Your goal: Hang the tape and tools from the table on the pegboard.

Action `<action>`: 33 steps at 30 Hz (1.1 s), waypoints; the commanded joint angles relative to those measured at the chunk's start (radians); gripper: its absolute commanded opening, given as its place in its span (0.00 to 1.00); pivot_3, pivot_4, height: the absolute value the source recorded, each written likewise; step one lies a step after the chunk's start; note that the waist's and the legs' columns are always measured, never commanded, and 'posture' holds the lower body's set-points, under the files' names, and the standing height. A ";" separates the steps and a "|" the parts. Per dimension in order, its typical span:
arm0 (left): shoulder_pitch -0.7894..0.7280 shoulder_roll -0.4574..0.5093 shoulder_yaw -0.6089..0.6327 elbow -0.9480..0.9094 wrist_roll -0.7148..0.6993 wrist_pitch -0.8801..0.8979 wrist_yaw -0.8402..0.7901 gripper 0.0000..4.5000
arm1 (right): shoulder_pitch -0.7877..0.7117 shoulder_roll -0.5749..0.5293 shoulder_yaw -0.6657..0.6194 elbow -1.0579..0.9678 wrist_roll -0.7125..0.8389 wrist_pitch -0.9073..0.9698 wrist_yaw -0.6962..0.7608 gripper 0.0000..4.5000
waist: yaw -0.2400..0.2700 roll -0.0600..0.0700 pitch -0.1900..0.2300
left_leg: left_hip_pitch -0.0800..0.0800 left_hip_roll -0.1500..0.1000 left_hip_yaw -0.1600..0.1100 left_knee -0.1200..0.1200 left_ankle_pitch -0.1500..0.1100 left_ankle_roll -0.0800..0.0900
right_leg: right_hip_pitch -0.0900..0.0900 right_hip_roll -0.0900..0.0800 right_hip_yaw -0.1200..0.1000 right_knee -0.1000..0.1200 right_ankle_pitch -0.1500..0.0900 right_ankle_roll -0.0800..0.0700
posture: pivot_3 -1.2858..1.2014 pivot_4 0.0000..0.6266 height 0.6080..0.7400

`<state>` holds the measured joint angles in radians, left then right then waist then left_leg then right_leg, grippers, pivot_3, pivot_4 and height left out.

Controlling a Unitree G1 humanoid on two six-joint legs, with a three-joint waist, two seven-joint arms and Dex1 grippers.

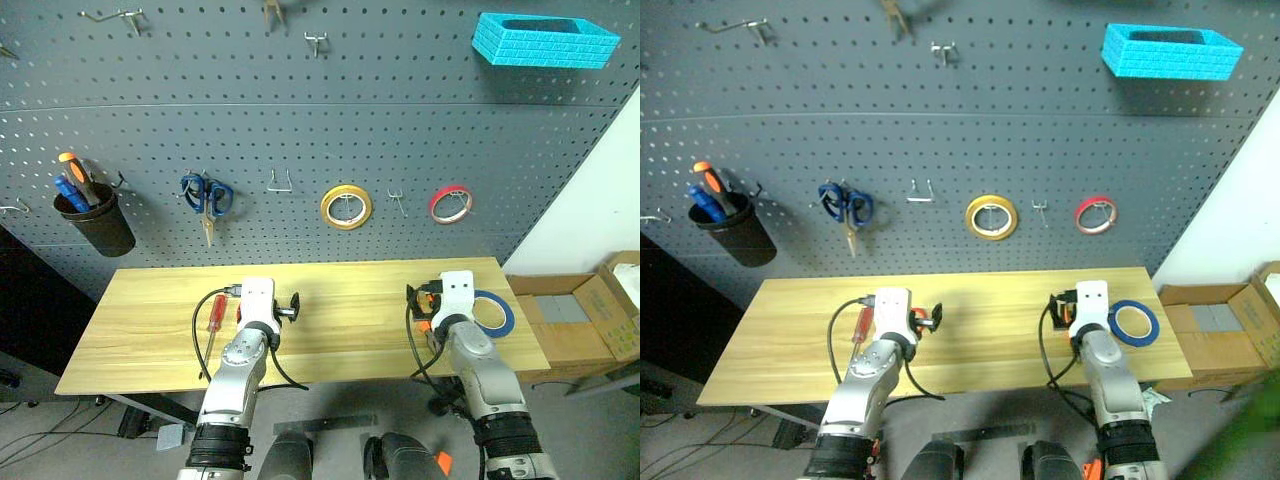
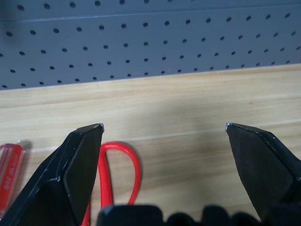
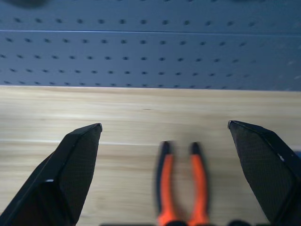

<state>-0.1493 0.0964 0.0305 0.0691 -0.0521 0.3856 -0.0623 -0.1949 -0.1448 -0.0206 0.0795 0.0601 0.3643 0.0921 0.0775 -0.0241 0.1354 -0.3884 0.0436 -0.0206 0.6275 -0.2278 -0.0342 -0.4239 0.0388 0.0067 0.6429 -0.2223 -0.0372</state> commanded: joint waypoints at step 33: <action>-0.476 -0.053 -0.402 0.168 -0.155 0.138 -0.709 0.99 | -0.349 -0.354 -0.166 0.525 0.104 0.235 0.321 1.00 | -0.052 -0.003 0.188 | -0.025 -0.002 0.008 0.002 0.000 -0.001 | -0.021 -0.003 0.010 0.004 0.000 0.016 | 0.58 0.63 1.00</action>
<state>-0.6127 0.0607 -0.3597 0.2457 -0.2120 0.5500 -0.7565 -0.5327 -0.4824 -0.1526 0.5730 0.1445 0.6083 0.4119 0.0251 -0.0270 0.3231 -0.4143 0.0415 -0.0121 0.6297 -0.2276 -0.0351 -0.4458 0.0359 0.0162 0.6468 -0.2223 -0.0208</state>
